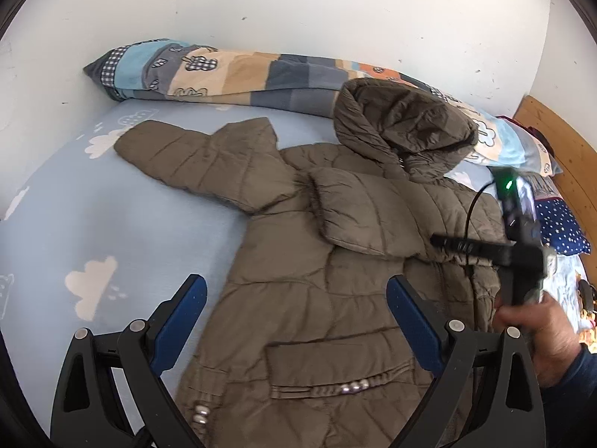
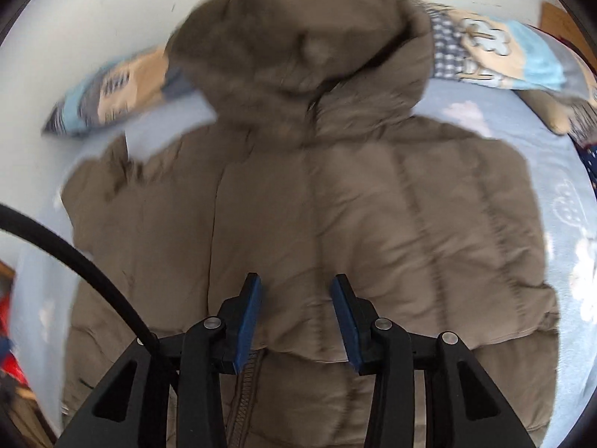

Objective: Fold large clothes
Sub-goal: 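Fold the held sleeve across the jacket body and open the right gripper, then grasp the other sleeve cuff with the left gripper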

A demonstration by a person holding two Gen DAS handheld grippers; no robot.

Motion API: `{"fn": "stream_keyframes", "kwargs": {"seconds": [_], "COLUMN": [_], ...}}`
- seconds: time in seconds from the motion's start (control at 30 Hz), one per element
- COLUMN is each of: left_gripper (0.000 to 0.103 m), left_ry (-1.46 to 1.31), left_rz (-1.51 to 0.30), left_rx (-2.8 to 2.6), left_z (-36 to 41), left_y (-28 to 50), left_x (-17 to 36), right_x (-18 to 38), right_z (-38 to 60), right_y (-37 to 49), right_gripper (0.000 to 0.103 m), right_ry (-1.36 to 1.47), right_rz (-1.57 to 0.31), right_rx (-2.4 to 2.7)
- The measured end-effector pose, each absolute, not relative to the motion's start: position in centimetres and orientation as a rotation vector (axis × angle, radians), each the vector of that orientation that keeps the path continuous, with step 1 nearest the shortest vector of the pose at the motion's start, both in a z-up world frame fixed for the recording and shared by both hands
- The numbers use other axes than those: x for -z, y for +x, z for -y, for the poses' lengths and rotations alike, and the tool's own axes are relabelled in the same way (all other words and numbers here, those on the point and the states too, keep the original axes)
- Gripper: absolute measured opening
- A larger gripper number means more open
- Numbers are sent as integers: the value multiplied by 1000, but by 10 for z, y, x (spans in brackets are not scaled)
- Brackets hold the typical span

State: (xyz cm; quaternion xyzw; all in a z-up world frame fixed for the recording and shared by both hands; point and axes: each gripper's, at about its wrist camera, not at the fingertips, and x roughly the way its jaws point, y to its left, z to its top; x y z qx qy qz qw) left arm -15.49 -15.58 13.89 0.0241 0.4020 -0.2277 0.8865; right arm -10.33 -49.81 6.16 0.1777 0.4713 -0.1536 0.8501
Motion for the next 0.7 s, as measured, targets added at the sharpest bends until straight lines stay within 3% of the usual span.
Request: {"fn": "stream_keyframes", "kwargs": {"seconds": [0.13, 0.47, 0.53, 0.7], "left_gripper": [97, 97, 97, 97], "left_ry": [21, -36, -46, -94], "left_rz": [-860, -851, -855, -891], "left_rx": [462, 442, 427, 402], "left_z": [142, 113, 106, 83], "left_y": [-144, -130, -124, -103], "left_x": [-138, -148, -148, -143], "right_x": [-55, -168, -183, -201], "right_z": [492, 437, 425, 395], "right_y": [-95, -171, -191, -228], "right_gripper": [45, 47, 53, 54], "right_ry": [326, 374, 396, 392], "right_rz": [-1032, -759, -710, -662], "right_rx": [342, 225, 218, 179]}}
